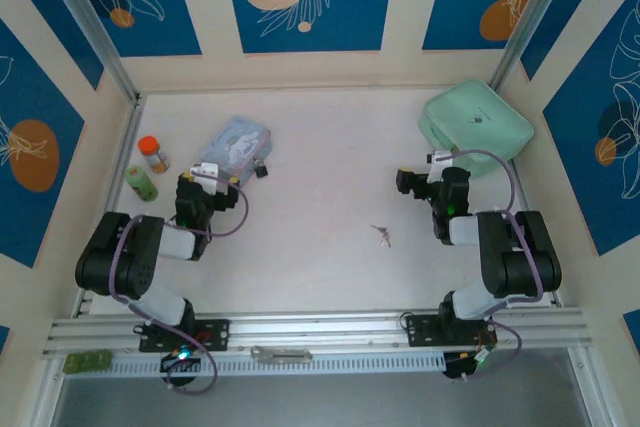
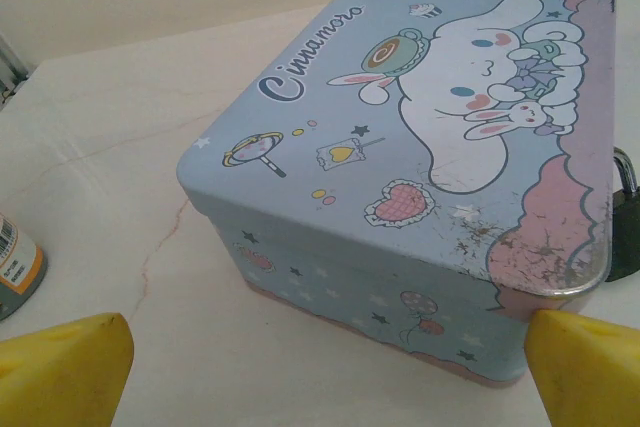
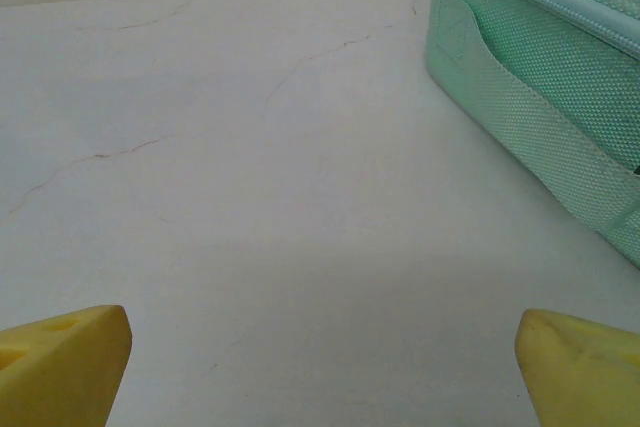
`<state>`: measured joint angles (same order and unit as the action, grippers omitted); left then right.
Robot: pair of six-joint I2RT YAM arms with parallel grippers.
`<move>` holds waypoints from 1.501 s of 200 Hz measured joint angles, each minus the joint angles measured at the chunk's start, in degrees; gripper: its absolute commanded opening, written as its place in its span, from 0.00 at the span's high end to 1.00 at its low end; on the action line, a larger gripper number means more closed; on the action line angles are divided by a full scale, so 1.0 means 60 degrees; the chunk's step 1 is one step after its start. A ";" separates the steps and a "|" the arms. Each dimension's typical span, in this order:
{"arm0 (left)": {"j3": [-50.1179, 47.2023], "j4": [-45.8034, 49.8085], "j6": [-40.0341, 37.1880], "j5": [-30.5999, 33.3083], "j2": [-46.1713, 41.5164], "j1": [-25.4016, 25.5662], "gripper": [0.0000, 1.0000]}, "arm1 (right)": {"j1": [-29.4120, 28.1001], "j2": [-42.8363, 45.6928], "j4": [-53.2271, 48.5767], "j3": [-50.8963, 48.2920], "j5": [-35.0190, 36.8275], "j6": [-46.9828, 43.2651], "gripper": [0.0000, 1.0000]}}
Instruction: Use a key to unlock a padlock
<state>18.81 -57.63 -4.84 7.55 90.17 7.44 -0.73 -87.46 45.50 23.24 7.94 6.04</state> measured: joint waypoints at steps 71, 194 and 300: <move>0.0004 0.0007 0.0000 0.0000 0.0000 -0.0004 0.00 | 0.0000 0.0000 0.0000 0.0000 0.0000 0.0000 0.01; 0.0321 0.0619 0.0259 -0.0295 -0.0015 -0.0452 0.00 | 0.0015 0.0015 -0.0022 0.0000 0.0029 0.0000 0.01; 0.0896 0.4357 0.3279 0.0477 -0.4914 0.0601 0.00 | -0.2058 0.3410 -0.6382 0.2535 0.1468 0.1410 0.15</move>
<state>24.18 -31.48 14.83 10.41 60.69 11.05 -13.08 -67.00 7.20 38.46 16.75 14.50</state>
